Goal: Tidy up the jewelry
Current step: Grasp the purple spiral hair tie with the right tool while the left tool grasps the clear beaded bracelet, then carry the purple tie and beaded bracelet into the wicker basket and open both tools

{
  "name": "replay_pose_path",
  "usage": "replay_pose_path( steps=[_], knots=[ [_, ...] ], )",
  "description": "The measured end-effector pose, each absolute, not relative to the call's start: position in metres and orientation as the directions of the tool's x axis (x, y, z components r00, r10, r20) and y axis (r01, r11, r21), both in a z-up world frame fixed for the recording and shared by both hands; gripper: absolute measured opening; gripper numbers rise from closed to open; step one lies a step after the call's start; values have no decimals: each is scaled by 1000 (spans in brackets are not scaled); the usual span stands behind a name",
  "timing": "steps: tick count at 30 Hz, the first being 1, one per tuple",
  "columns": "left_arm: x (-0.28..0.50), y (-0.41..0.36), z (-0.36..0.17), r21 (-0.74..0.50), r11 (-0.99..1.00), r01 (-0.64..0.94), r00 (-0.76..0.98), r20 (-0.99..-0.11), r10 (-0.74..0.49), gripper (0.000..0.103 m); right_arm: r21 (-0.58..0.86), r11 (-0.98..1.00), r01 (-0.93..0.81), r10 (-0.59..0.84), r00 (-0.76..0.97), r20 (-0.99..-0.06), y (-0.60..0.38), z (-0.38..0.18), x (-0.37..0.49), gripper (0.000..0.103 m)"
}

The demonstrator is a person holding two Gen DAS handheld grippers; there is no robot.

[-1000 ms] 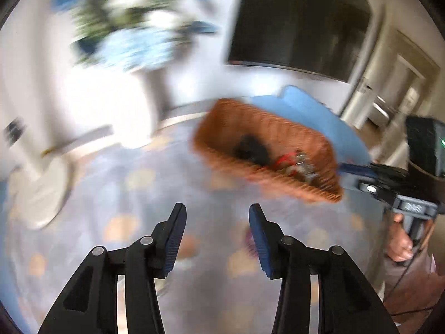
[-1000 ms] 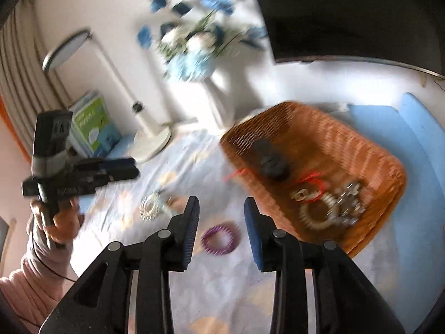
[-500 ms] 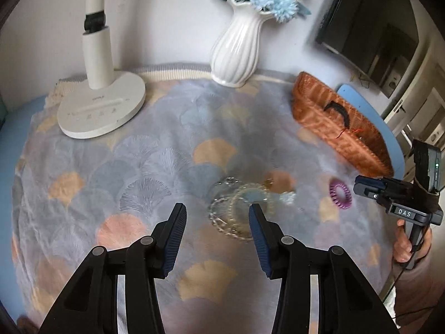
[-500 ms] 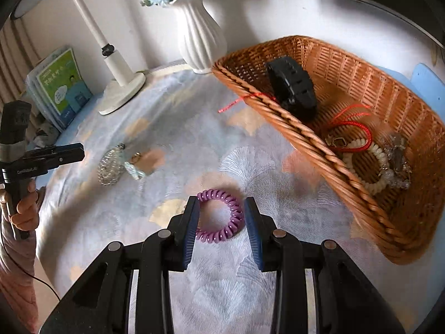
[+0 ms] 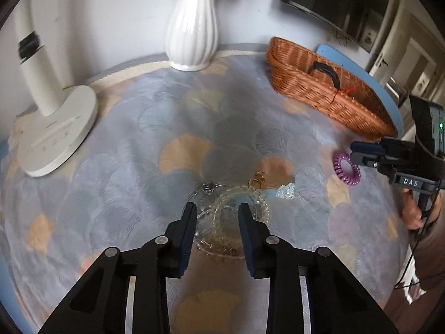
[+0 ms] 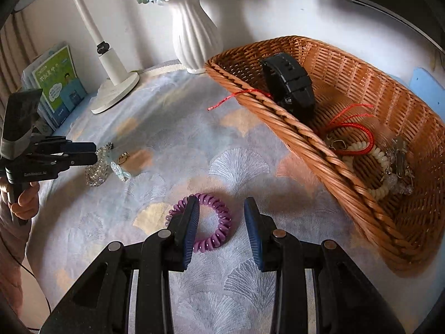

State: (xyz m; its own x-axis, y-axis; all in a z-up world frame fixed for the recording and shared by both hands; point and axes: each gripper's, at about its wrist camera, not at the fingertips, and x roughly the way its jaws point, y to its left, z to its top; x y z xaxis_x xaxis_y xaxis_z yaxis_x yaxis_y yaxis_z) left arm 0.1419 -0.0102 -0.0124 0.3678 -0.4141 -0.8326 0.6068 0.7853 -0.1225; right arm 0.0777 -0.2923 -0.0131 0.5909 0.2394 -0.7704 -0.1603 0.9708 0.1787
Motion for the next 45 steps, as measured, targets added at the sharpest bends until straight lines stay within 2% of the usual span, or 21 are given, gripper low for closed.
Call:
replay_pose_path(
  steps=[4, 5, 7, 13, 15, 16, 17, 26, 29, 32, 35, 39, 42, 44, 45],
  knots=[
    [143, -18, -16, -112, 779, 617, 363, -838, -408, 26, 173, 971, -163, 237, 582, -778, -290, -16, 81, 37],
    [143, -18, -16, -113, 776, 621, 361, -837, -411, 19, 172, 971, -165, 237, 582, -778, -289, -17, 81, 37],
    [143, -22, -15, -125, 768, 628, 349, -837, -421, 11, 165, 972, -166, 231, 582, -780, -288, -17, 82, 37],
    [136, -21, -10, -138, 763, 632, 358, -821, -445, 10, 108, 979, -172, 189, 583, -790, -280, -19, 85, 33],
    [130, -18, 1, -160, 761, 629, 372, -798, -475, 10, 70, 982, -177, 162, 590, -791, -276, -19, 85, 22],
    [128, -17, 7, -169, 759, 629, 378, -787, -488, 10, 52, 982, -184, 153, 592, -791, -273, -19, 85, 13],
    [125, -15, 13, -175, 757, 630, 387, -774, -501, 10, 35, 981, -192, 145, 594, -791, -270, -20, 84, 12],
    [88, -12, 55, -156, 731, 665, 411, -741, -532, 10, 88, 964, -249, 228, 617, -753, -271, -3, 65, 11],
    [83, -14, 36, -180, 727, 662, 345, -788, -510, 11, 67, 965, -252, 215, 623, -752, -271, 1, 57, 11],
    [81, -12, 5, -159, 755, 636, 303, -849, -433, 12, 58, 968, -246, 202, 614, -763, -271, -2, 54, 11],
    [76, -1, -14, -190, 769, 611, 255, -872, -418, 11, 52, 968, -244, 193, 601, -776, -270, -7, 51, 11],
    [63, 18, -5, -260, 740, 621, 233, -839, -491, 11, 67, 964, -259, 213, 590, -779, -269, -10, 47, 11],
    [48, 42, 26, -343, 671, 658, 278, -717, -639, 11, 85, 961, -263, 230, 590, -774, -269, -9, 45, 11],
    [49, 45, 32, -311, 698, 645, 324, -716, -619, 11, 86, 961, -264, 231, 588, -775, -268, -8, 46, 11],
    [57, 42, 26, -290, 723, 627, 326, -745, -581, 11, 83, 961, -265, 230, 589, -775, -267, -8, 46, 11]
  ],
)
